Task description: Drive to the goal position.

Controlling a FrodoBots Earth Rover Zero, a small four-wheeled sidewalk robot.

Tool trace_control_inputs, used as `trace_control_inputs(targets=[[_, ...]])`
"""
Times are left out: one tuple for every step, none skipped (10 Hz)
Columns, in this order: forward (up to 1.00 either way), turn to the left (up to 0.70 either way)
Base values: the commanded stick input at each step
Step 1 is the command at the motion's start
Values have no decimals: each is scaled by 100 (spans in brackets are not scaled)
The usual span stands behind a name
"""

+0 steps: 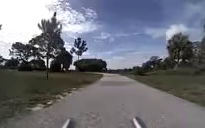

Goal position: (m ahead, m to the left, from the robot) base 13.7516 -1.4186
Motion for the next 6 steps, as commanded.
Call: trace_control_inputs(targets=[[69,3],[69,3],[69,3],[69,3],[69,3],[69,3]])
